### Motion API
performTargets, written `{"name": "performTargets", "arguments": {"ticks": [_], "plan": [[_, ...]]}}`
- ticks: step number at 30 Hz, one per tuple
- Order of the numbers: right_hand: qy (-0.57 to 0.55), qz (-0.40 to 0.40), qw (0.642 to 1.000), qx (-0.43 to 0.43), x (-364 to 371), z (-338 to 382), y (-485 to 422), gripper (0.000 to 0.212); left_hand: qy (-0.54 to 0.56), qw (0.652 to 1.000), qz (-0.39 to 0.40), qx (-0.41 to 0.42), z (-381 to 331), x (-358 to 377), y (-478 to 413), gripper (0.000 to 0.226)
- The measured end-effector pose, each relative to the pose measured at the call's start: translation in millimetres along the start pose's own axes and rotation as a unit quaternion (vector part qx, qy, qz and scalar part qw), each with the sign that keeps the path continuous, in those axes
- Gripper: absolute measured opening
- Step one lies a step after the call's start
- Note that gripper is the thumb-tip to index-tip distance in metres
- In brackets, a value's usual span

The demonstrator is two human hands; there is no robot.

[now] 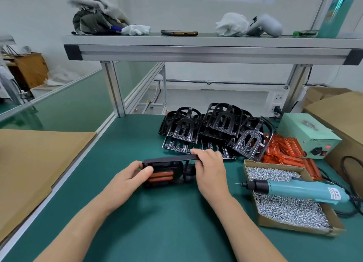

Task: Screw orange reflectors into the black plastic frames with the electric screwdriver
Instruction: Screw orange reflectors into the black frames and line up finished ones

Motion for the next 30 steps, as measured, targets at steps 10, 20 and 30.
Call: {"name": "performTargets", "arguments": {"ticks": [10, 20, 30], "plan": [[-0.149, -0.031, 0.986, 0.072, 26, 0, -1, 0.031, 0.058, 0.995, -0.073, -0.023, 50, -35, -20, 0.014], [-0.159, 0.015, 0.981, 0.109, 52, -15, 5, 0.022, 0.187, 0.946, -0.239, -0.113, 87, -118, -105, 0.022], [-0.165, 0.059, 0.976, 0.132, 57, -22, 5, 0.021, 0.159, 0.936, -0.258, -0.176, 91, -135, -188, 0.026]]}}
Point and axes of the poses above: each hand's wrist, its own y-axis away from the middle knuckle, its own x-axis out of the palm, z = x × y, the point moved 7 cm from there along -y, towards the middle knuckle, and after that the axes turned 9 degrees about -x, right-handed, at the moved point
